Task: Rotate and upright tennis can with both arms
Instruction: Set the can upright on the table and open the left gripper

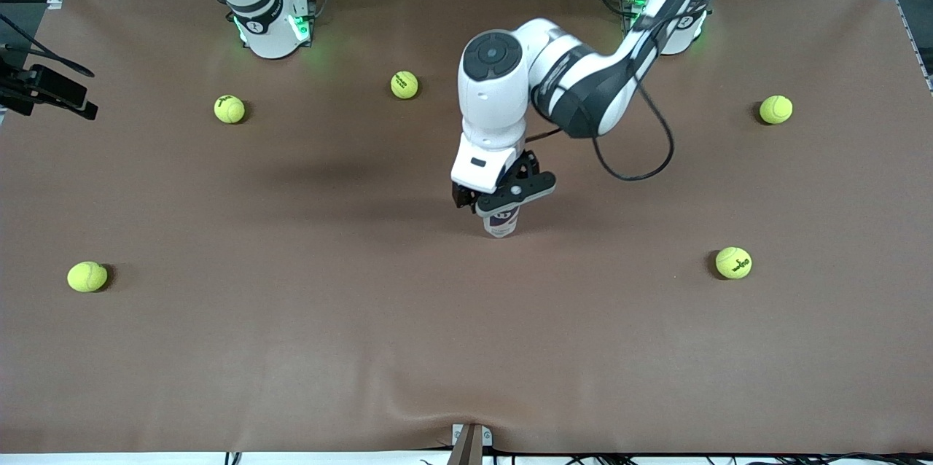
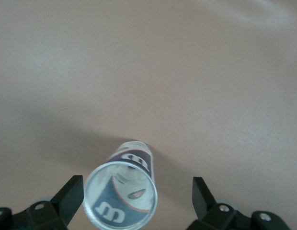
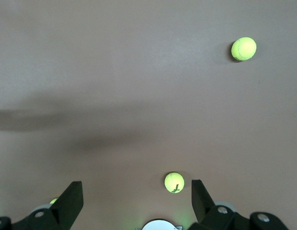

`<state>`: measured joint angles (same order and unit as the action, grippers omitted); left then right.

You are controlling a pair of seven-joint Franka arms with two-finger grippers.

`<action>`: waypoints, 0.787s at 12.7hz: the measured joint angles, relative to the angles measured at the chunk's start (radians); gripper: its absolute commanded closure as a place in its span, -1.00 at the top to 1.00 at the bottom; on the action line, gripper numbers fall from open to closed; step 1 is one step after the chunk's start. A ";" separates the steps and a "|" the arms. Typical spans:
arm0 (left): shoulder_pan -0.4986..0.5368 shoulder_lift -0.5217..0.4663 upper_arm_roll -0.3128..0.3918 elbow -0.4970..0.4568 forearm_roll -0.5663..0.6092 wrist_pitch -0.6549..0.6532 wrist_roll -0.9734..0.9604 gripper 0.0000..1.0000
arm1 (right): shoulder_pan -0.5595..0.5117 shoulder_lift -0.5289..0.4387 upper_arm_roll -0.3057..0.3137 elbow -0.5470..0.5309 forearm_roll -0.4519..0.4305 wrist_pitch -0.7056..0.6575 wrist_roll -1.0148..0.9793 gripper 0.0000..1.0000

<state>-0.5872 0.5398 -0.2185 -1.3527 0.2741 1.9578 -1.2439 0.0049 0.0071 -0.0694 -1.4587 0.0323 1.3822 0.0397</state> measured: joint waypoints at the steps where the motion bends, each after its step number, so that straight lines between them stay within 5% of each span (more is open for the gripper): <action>1: 0.010 -0.021 0.002 0.002 0.000 -0.016 0.000 1.00 | 0.000 0.000 0.000 0.000 0.000 0.000 0.000 1.00; 6: 0.149 -0.155 0.002 0.005 -0.007 -0.152 0.051 1.00 | 0.000 0.000 0.001 0.000 0.000 0.000 0.000 1.00; 10: 0.273 -0.262 0.001 0.004 -0.039 -0.324 0.270 1.00 | 0.000 0.000 0.002 0.000 0.000 0.000 0.000 1.00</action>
<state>-0.3138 0.2781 -0.2174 -1.3489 0.2353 1.6341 -0.9740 0.0049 0.0071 -0.0672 -1.4585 0.0324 1.3818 0.0397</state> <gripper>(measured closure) 0.000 0.000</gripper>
